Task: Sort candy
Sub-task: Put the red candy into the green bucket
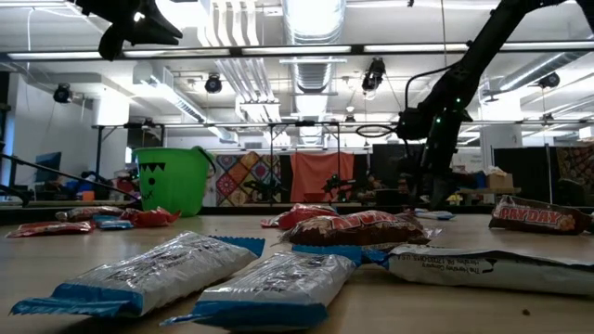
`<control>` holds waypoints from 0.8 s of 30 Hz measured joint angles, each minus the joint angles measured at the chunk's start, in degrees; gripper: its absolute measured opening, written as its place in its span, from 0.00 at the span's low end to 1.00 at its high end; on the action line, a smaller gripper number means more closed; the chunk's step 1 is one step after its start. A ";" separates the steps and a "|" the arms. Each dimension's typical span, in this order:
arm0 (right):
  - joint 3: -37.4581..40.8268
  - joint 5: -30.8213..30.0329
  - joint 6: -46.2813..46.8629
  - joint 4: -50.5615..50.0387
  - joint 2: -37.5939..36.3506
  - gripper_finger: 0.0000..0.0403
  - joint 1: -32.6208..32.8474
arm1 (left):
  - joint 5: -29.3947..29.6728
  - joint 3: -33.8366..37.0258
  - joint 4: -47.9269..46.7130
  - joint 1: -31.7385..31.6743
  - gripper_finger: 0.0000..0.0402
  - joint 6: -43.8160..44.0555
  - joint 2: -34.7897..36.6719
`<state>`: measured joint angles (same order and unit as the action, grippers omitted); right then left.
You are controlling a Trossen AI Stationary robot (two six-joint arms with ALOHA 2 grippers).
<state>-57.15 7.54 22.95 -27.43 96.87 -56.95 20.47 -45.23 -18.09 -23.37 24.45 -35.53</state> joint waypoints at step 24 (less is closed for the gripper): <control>0.03 0.40 1.06 -1.11 3.51 0.13 -0.04 | 0.00 0.00 0.00 0.00 0.15 -0.02 0.02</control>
<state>-57.12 7.94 24.01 -28.53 100.38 -56.99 20.47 -45.23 -18.09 -23.37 24.43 -35.51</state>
